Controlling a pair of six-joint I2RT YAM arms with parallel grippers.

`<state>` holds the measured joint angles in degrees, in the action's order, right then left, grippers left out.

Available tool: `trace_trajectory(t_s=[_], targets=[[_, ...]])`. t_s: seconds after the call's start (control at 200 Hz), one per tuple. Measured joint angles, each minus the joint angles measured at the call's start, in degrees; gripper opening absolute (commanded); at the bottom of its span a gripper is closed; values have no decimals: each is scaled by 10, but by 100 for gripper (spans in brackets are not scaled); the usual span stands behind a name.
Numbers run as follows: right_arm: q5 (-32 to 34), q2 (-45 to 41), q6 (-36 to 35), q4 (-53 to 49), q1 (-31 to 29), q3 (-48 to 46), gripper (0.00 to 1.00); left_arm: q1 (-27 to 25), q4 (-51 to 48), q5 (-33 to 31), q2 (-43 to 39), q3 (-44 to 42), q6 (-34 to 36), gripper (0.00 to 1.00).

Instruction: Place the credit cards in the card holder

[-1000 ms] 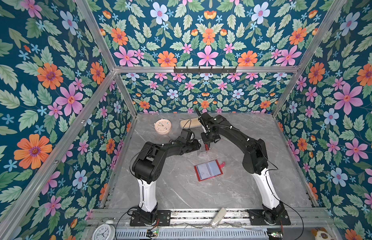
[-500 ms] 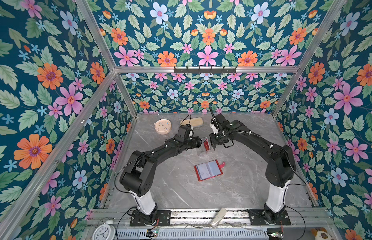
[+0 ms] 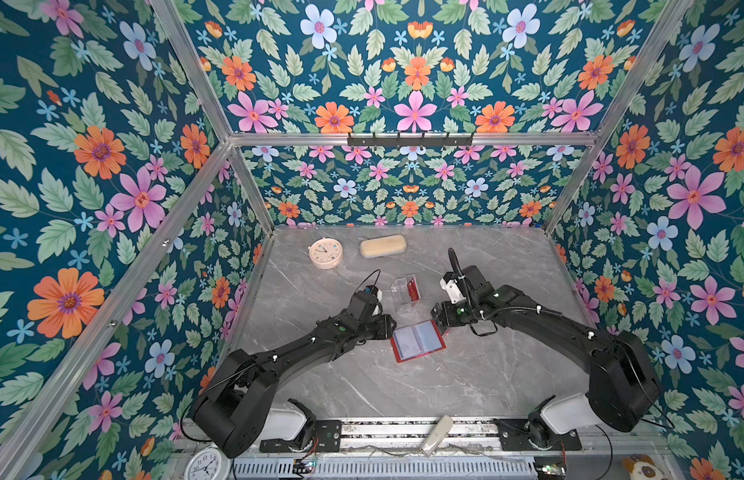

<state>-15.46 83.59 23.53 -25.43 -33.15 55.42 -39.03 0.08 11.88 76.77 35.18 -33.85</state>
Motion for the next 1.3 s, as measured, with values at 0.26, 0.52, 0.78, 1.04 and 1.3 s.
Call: trace_trajectory(t_s=[0.26,0.52,0.78,1.04,1.3], targets=[[-58,16,24,95,0,-70,0,-12,96,30,13,-75,-52,5],[-84,47,45,142,-1,-76,0,-15,150,52,53,-79,-78,0],[-96,68,47,157,-2,-73,0,-15,160,49,78,-79,-92,0],[-109,89,50,171,-5,-71,0,-15,170,46,86,-86,-94,0],[-119,98,61,208,-5,-89,0,-15,169,40,87,-86,-94,0]])
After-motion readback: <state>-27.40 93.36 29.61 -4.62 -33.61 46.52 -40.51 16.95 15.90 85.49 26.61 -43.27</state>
